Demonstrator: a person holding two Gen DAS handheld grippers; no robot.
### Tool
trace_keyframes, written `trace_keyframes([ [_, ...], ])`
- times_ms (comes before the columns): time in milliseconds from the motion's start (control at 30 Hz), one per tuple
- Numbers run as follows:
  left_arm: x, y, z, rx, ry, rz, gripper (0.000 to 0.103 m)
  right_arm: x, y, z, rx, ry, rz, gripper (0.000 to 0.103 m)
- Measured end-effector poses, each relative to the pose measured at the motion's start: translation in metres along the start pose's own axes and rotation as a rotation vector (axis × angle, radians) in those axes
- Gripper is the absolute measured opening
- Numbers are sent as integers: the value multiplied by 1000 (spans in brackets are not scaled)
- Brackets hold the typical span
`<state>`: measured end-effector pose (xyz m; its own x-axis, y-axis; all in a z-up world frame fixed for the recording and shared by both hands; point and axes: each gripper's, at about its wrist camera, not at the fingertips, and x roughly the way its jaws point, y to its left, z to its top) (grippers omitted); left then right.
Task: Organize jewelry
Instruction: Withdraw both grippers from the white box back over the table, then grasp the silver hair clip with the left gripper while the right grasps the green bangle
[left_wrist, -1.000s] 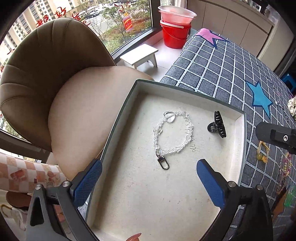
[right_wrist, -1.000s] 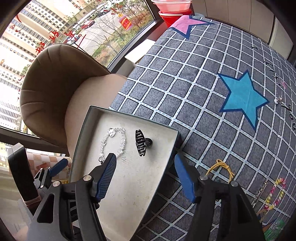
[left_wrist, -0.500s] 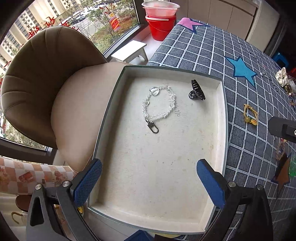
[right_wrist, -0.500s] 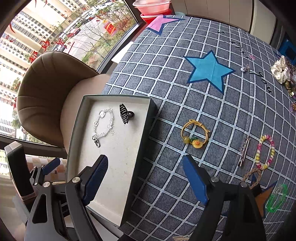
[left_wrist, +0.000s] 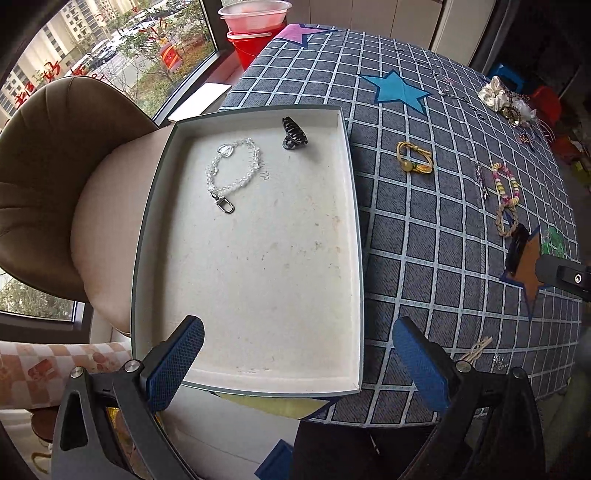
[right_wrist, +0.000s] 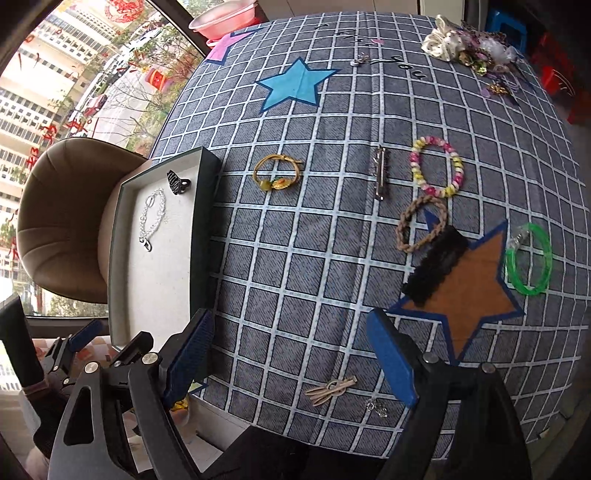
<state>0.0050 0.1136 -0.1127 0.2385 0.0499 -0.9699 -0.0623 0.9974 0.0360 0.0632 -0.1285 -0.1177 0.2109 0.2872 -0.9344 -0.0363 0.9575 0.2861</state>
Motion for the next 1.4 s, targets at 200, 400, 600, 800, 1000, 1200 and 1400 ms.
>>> trace_keyframes([
  [200, -7, -32, 2, 95, -13, -26, 103, -25, -48, -30, 137, -33, -51, 86],
  [400, -4, -67, 16, 154, -10, -42, 103, -47, -97, -47, 261, -61, -98, 86],
  [600, 10, -108, 32, 197, 22, -64, 103, -52, -144, -48, 344, -53, -133, 86],
  [800, 28, -146, 56, 212, 40, -70, 103, -46, -184, -38, 388, -28, -157, 86],
  [1000, 52, -172, 92, 180, 47, -66, 103, -35, -216, -22, 390, -9, -179, 86],
  [1200, 71, -196, 122, 196, 37, -57, 103, -18, -237, -2, 364, 5, -205, 86],
  [1400, 89, -216, 139, 226, 41, -54, 103, 1, -254, 16, 347, 27, -236, 86],
])
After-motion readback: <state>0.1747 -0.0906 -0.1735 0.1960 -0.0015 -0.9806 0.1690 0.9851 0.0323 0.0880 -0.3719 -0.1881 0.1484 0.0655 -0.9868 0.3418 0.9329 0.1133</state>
